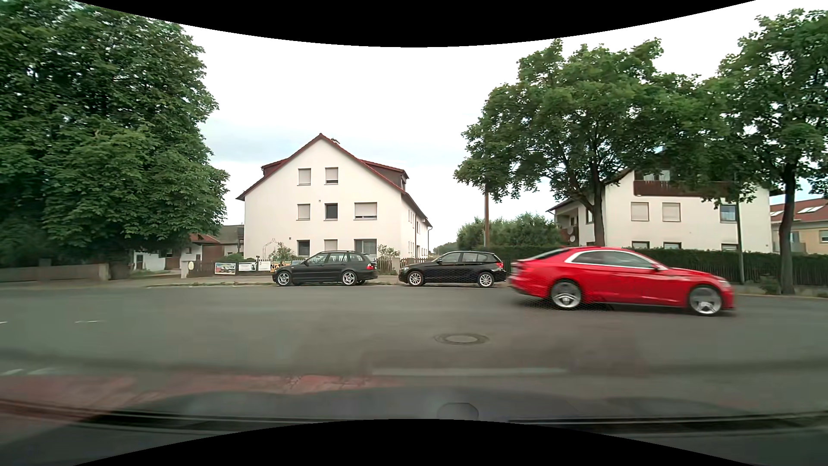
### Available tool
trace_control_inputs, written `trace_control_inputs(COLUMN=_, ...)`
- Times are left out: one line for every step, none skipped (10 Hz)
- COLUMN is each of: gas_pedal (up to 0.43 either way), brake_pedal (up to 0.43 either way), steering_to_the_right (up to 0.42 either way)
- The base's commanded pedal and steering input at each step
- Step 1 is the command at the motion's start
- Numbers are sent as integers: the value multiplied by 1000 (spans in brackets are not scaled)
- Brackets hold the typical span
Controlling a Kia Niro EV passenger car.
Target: Follow the waypoints while adhering to traffic rules and regulations
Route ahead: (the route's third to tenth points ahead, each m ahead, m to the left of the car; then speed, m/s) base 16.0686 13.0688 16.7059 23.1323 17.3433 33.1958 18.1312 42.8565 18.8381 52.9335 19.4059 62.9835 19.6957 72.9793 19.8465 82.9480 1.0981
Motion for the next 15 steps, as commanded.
trace_control_inputs(gas_pedal=0, brake_pedal=98, steering_to_the_right=-77)
trace_control_inputs(gas_pedal=0, brake_pedal=98, steering_to_the_right=-89)
trace_control_inputs(gas_pedal=0, brake_pedal=104, steering_to_the_right=-95)
trace_control_inputs(gas_pedal=0, brake_pedal=104, steering_to_the_right=-96)
trace_control_inputs(gas_pedal=0, brake_pedal=110, steering_to_the_right=-90)
trace_control_inputs(gas_pedal=0, brake_pedal=110, steering_to_the_right=-75)
trace_control_inputs(gas_pedal=0, brake_pedal=110, steering_to_the_right=-62)
trace_control_inputs(gas_pedal=0, brake_pedal=116, steering_to_the_right=-55)
trace_control_inputs(gas_pedal=0, brake_pedal=110, steering_to_the_right=-49)
trace_control_inputs(gas_pedal=0, brake_pedal=110, steering_to_the_right=-44)
trace_control_inputs(gas_pedal=0, brake_pedal=110, steering_to_the_right=-39)
trace_control_inputs(gas_pedal=0, brake_pedal=110, steering_to_the_right=-35)
trace_control_inputs(gas_pedal=0, brake_pedal=110, steering_to_the_right=-33)
trace_control_inputs(gas_pedal=0, brake_pedal=110, steering_to_the_right=-34)
trace_control_inputs(gas_pedal=0, brake_pedal=61, steering_to_the_right=-33)
